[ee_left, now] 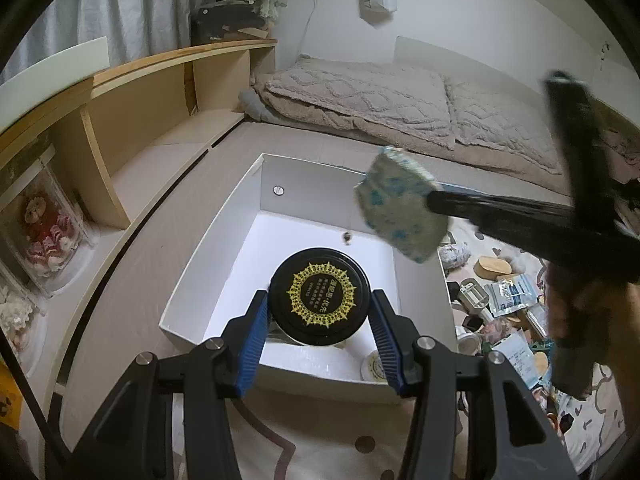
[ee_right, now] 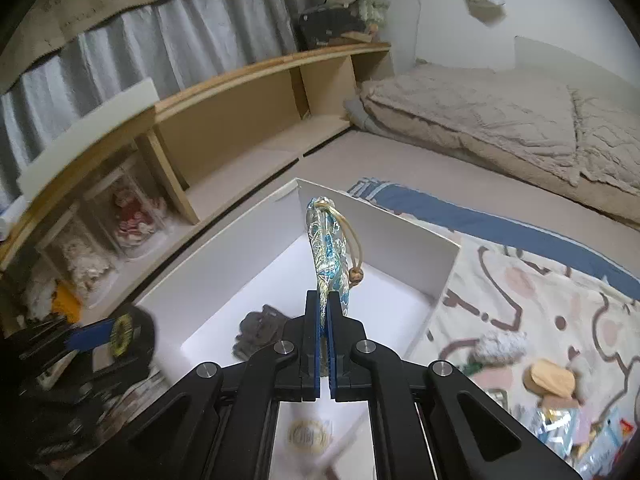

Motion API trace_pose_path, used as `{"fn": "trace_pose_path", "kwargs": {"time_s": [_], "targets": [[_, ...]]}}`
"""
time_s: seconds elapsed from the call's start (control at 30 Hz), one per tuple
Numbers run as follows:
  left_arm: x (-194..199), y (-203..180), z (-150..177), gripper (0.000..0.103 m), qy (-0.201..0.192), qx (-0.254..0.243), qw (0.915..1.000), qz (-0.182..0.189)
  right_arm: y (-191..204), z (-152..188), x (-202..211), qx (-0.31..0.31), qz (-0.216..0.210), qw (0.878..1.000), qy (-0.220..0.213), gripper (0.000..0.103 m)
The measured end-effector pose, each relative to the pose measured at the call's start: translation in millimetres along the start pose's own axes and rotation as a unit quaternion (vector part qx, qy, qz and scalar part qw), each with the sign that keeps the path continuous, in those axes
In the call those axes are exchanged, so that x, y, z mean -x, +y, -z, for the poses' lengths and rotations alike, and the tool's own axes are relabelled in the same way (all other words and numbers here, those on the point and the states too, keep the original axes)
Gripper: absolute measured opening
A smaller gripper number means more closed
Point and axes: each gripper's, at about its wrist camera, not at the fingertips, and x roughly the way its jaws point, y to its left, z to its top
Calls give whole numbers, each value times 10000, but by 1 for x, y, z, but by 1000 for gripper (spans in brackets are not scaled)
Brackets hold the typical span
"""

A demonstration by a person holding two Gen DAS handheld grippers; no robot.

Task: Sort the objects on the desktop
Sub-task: 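Lower the floral pouch into the white box with the right tool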

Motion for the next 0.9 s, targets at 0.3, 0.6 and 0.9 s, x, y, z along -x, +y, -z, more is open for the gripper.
{"fn": "trace_pose_path", "kwargs": {"time_s": [0.3,0.6,0.9], "targets": [[-1,22,-5,50,-129,2,9998,-150,13,-25,-73,42,-334,9982,505,3],[-6,39,-17,50,-266,181,9994,-159,18,-40,-143,-278,-842,9912,981,3],[-44,34,-28,50,-48,39,9999,-125,10,-37,-190,-355,-721,9831,1647,3]]}}
